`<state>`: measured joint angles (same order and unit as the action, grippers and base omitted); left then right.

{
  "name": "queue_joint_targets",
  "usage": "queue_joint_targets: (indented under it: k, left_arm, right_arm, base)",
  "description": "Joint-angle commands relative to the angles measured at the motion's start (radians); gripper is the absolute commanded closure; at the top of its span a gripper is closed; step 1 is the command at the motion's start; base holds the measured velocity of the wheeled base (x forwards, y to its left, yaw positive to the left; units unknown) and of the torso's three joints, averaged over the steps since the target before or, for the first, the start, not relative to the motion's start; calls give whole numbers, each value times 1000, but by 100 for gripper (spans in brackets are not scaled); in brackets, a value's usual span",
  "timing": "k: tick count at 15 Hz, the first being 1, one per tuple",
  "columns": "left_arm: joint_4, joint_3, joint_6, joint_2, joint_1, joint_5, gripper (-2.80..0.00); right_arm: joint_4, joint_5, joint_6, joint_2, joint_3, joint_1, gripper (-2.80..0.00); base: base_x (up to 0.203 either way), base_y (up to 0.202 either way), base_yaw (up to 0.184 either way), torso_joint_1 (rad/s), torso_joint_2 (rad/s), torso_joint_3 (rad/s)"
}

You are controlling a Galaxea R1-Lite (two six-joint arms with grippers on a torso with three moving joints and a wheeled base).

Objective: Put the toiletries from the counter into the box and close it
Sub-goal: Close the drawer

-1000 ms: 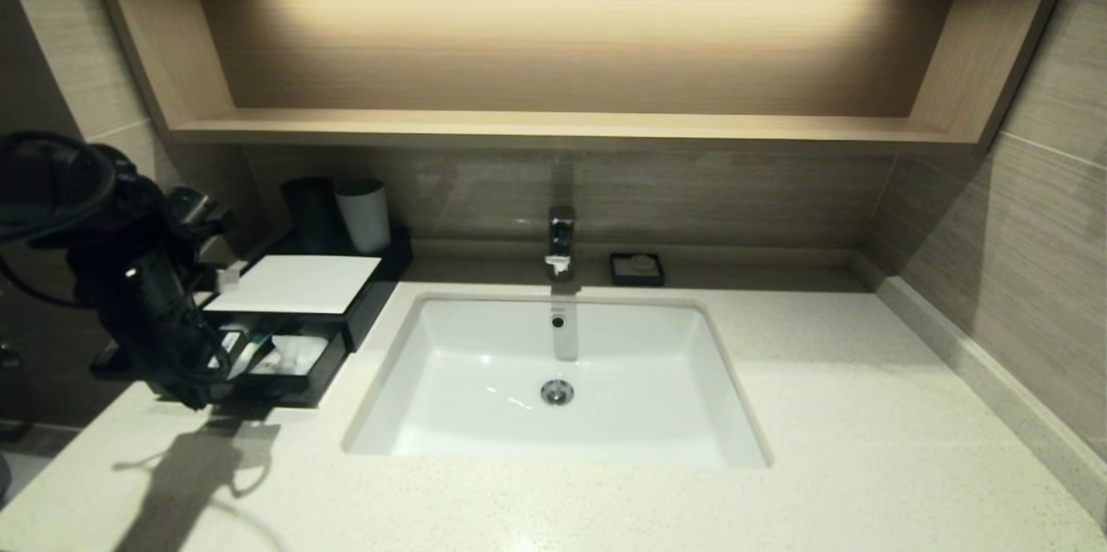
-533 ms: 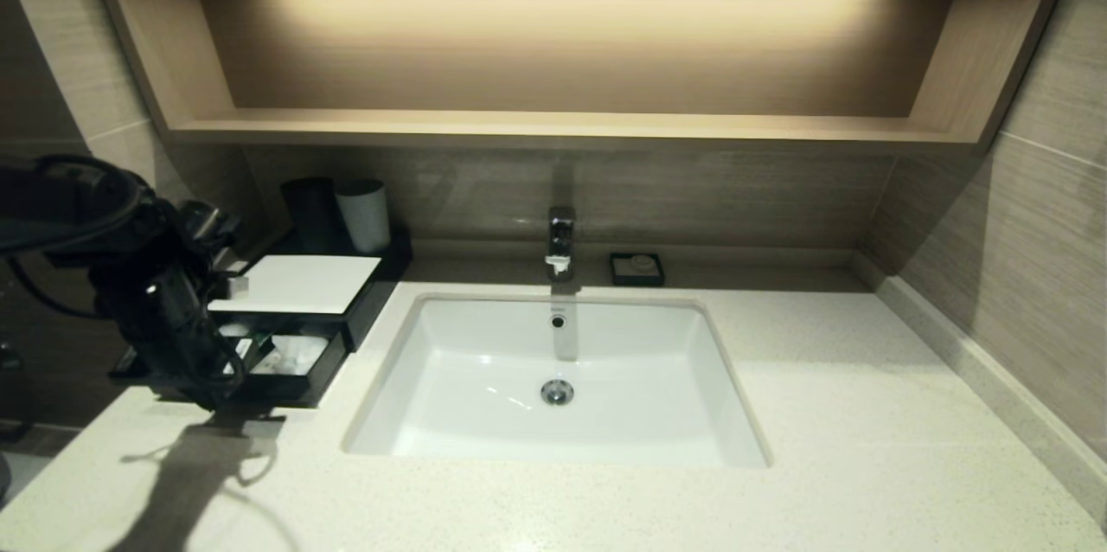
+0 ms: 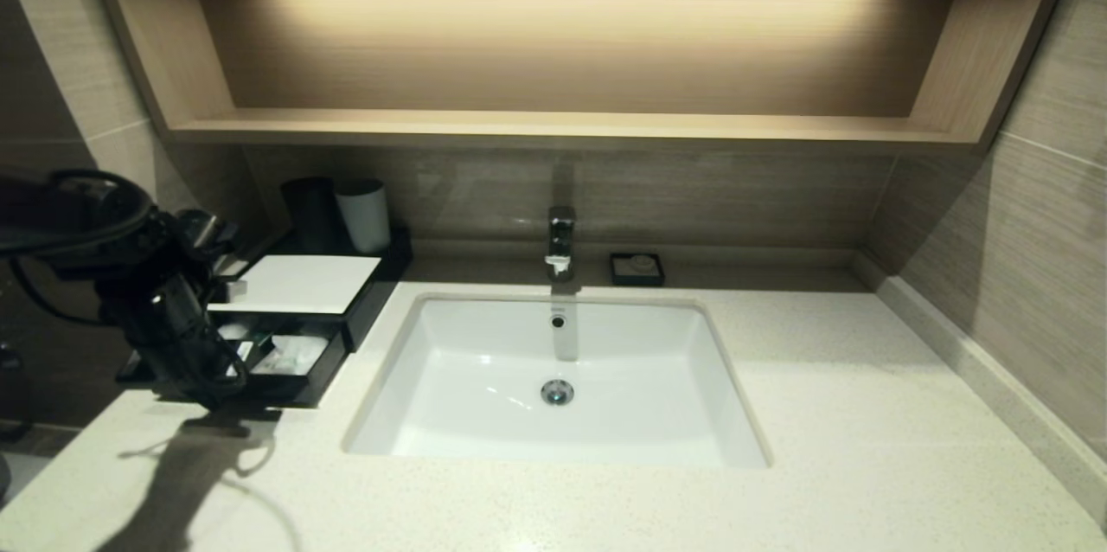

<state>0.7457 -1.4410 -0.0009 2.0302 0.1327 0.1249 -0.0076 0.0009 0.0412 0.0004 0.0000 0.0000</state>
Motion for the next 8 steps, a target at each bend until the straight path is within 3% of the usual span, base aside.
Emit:
queue_joint_targets:
  k: [1,8]
  left_arm:
    - [-51,28,-1,5,5,1,0]
    - [-78,34,-1,22,7,1,0]
  right_arm:
    - [0,1,0,1,0,0,0]
    - [0,1,0,1,0,0,0]
  base:
    - [0,0,0,0,0,0]
    - [0,0,0,0,0,0]
